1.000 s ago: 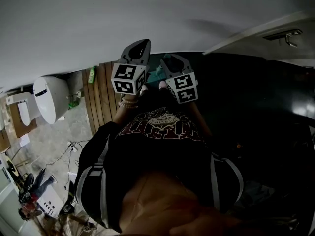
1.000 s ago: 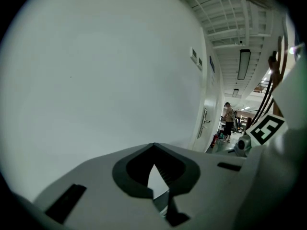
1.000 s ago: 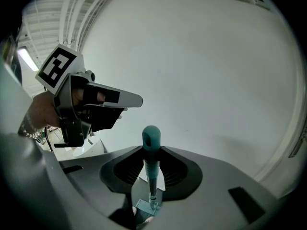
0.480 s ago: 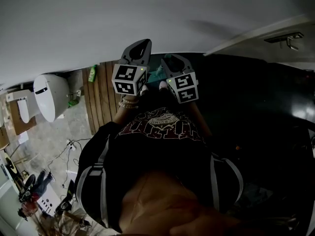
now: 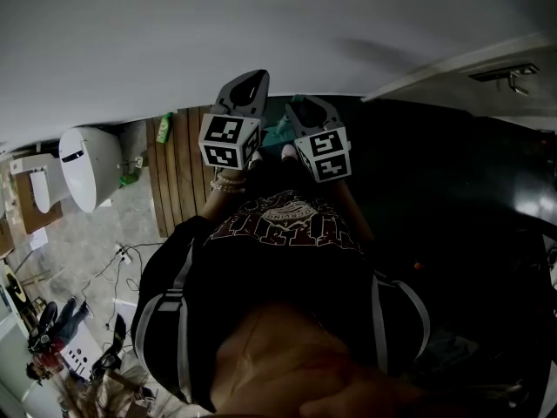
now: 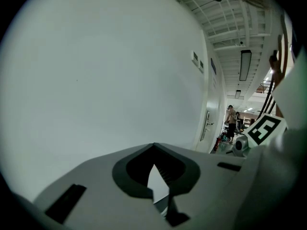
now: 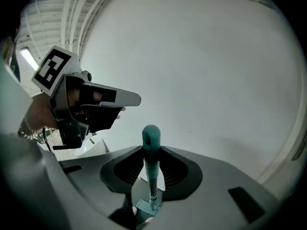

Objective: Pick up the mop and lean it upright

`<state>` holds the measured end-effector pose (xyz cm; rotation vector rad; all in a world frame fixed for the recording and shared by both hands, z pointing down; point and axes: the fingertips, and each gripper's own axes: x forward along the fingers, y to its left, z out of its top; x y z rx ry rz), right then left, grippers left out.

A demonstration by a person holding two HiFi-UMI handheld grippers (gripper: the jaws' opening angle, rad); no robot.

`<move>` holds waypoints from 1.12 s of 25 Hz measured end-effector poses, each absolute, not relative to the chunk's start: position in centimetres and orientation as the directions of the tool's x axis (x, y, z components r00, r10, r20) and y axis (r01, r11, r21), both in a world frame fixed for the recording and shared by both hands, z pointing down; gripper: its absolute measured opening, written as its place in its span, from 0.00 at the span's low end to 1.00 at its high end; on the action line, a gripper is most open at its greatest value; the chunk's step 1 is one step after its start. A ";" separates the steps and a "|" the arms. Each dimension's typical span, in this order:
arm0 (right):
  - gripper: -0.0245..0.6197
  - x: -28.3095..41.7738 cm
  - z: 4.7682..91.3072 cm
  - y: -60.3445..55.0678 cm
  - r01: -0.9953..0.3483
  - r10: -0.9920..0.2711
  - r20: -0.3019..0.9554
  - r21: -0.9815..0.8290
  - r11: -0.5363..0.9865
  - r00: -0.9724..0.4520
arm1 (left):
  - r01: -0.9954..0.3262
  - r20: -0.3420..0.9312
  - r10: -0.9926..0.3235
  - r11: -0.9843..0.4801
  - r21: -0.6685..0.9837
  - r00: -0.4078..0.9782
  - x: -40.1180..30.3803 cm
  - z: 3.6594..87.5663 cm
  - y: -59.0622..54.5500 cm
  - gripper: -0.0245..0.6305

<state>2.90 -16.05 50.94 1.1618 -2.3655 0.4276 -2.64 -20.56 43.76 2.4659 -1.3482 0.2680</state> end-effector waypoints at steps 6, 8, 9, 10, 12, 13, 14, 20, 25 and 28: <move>0.22 2.7 50.9 -16.5 -0.798 -0.656 0.530 -0.069 0.598 -0.537 | -0.848 0.315 -0.788 -0.492 0.195 0.530 -2.9 43.8 -20.4 0.11; 0.22 2.7 51.0 -16.9 -0.799 -0.658 0.529 -0.067 0.597 -0.536 | -0.849 0.312 -0.790 -0.492 0.191 0.528 -2.9 43.8 -20.4 0.11; 0.22 2.8 51.0 -17.0 -0.799 -0.659 0.529 -0.066 0.597 -0.536 | -0.850 0.311 -0.792 -0.491 0.189 0.526 -2.9 43.8 -20.4 0.11; 0.22 2.8 51.0 -17.2 -0.799 -0.659 0.528 -0.064 0.597 -0.535 | -0.852 0.309 -0.794 -0.490 0.187 0.524 -3.0 43.8 -20.4 0.11; 0.22 2.7 51.0 -17.5 -0.801 -0.662 0.527 -0.063 0.596 -0.534 | -0.854 0.311 -0.796 -0.485 0.189 0.520 -3.3 43.8 -20.3 0.11; 0.22 2.7 51.0 -17.6 -0.801 -0.663 0.527 -0.062 0.595 -0.533 | -0.855 0.311 -0.796 -0.483 0.190 0.519 -3.4 43.7 -20.2 0.11; 0.22 2.6 51.0 -17.8 -0.801 -0.663 0.526 -0.061 0.595 -0.532 | -0.855 0.310 -0.797 -0.482 0.190 0.518 -3.5 43.6 -20.1 0.11; 0.21 2.0 50.9 -18.9 -0.797 -0.663 0.523 -0.054 0.602 -0.536 | -0.859 0.305 -0.804 -0.474 0.191 0.511 -4.1 43.5 -20.1 0.11; 0.21 1.6 51.0 -19.9 -0.797 -0.668 0.513 -0.053 0.602 -0.539 | -0.864 0.303 -0.810 -0.466 0.190 0.503 -4.5 43.7 -20.3 0.11; 0.21 1.0 50.7 -20.6 -0.795 -0.667 0.512 -0.055 0.604 -0.542 | -0.864 0.300 -0.810 -0.465 0.192 0.503 -4.9 43.4 -20.5 0.11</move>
